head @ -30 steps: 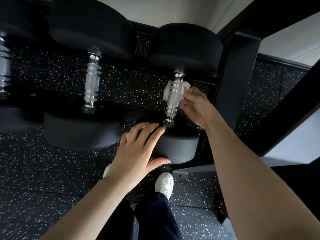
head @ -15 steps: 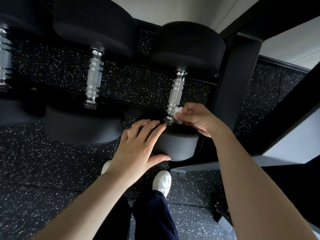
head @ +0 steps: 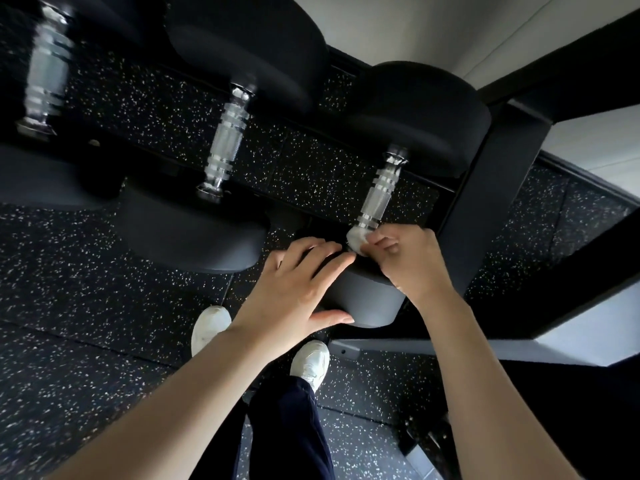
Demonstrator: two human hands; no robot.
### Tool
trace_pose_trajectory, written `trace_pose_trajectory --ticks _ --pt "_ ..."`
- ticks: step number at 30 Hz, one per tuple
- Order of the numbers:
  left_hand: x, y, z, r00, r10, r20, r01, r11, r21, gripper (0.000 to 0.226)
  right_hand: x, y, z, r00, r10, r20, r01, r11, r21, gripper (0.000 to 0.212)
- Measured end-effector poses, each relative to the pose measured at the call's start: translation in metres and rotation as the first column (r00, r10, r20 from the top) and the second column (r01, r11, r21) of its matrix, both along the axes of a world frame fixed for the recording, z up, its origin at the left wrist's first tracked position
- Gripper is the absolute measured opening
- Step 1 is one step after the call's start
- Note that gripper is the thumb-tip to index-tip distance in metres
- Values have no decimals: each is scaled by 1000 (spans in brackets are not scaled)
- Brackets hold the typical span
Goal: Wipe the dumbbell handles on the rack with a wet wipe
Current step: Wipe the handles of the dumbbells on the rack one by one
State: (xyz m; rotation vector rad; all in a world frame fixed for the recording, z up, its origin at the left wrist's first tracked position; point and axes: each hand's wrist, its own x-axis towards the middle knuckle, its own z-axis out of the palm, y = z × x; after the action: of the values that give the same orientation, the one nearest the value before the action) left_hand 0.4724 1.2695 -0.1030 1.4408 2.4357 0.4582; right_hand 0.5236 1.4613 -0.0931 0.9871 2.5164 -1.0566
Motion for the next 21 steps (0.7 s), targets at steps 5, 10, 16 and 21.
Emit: trace_pose_trajectory --ticks 5,10,16,21 --pt "0 -1 -4 1000 5 5 -5 999 36 73 -14 -3 0 998 26 -54 -25 1000 18 5" --pt "2 -2 -7 1000 22 2 -22 998 55 73 -30 -6 -3 988 144 -54 -138 985 103 7" --pt "3 -3 -10 999 34 21 -36 997 70 73 -28 -8 -5 949 312 51 -315 917 245 5" --pt "3 -3 -10 998 40 39 -44 994 101 74 -27 -2 1 892 412 186 -451 834 317 16"
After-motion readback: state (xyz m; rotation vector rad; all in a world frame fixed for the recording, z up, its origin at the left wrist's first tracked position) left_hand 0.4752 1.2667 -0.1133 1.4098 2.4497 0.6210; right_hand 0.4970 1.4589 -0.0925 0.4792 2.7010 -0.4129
